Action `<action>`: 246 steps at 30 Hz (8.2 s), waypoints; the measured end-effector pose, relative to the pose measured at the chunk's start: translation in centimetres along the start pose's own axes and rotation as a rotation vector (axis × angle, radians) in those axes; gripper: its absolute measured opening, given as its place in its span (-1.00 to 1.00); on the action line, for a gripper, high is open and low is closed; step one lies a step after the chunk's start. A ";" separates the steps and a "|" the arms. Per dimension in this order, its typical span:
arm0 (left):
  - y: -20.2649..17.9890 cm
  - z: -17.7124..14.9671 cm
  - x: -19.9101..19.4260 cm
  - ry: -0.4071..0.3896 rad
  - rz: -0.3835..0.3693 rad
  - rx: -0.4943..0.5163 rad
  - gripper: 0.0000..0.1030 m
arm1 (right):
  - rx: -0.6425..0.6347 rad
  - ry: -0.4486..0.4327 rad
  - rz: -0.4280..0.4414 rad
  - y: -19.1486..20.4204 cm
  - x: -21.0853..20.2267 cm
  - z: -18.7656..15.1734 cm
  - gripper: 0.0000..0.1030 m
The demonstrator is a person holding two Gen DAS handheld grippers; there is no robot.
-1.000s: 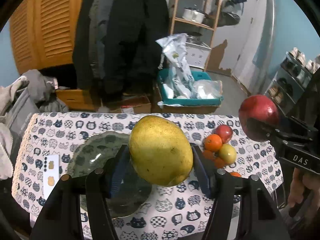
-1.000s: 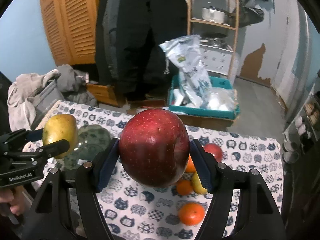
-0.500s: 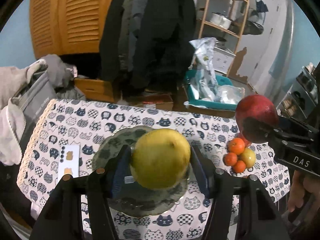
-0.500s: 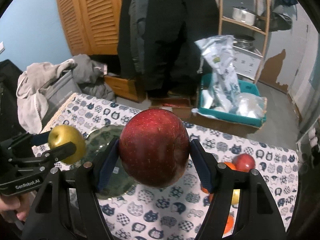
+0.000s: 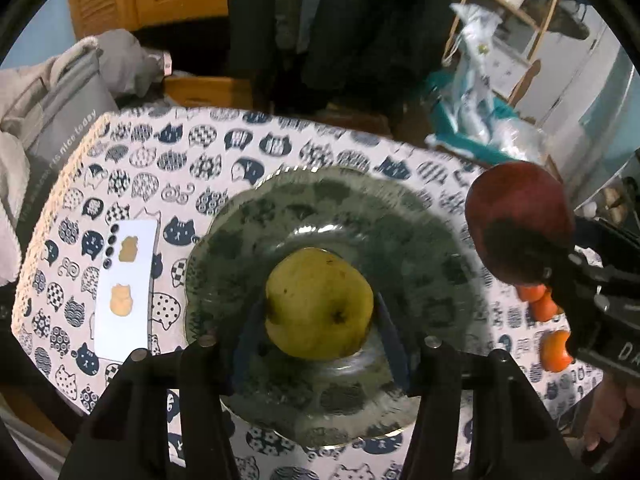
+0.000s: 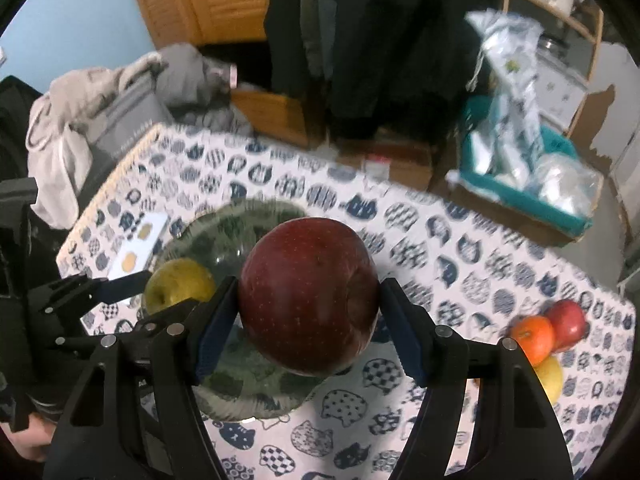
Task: Organize fruits
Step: 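Open the left tool to release the pear while the right tool lowers the apple into the bowl, then raise both open tools out of the bowl and back toward the fruit pile, then move the right tool to the large orange while the left tool moves to another orange, then close the right tool on the large orange while the left tool grasps another orange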
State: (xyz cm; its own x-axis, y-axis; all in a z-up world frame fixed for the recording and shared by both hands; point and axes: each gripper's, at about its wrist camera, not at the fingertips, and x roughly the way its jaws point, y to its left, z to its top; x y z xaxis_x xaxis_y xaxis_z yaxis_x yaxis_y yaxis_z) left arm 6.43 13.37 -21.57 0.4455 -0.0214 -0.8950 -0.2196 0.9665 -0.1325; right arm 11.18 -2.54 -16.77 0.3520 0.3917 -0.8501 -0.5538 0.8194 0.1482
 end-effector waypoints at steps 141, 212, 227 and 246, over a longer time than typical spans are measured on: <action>-17.8 -3.1 -11.3 -0.213 -0.075 0.305 0.98 | 0.261 -0.255 -0.315 -15.9 -19.4 -14.6 0.74; -27.6 -0.5 10.2 0.171 -0.147 0.235 0.98 | 0.532 0.089 -0.330 -30.5 -5.0 -18.6 0.29; -28.7 -1.1 12.7 0.234 -0.208 0.286 0.38 | 0.519 0.067 -0.320 -30.7 -5.4 -17.3 0.29; -29.5 -1.1 7.1 0.089 -0.176 0.414 -0.18 | 0.433 0.020 -0.346 -28.1 -6.7 -15.2 0.29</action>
State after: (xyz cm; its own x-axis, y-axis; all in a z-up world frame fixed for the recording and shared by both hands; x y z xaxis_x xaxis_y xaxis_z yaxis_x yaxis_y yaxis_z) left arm 15.08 -15.58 -24.46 0.3646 -0.1985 -0.9097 0.2258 0.9667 -0.1204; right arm 12.93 -34.55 -22.93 0.4416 0.0648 -0.8949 -0.0463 0.9977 0.0493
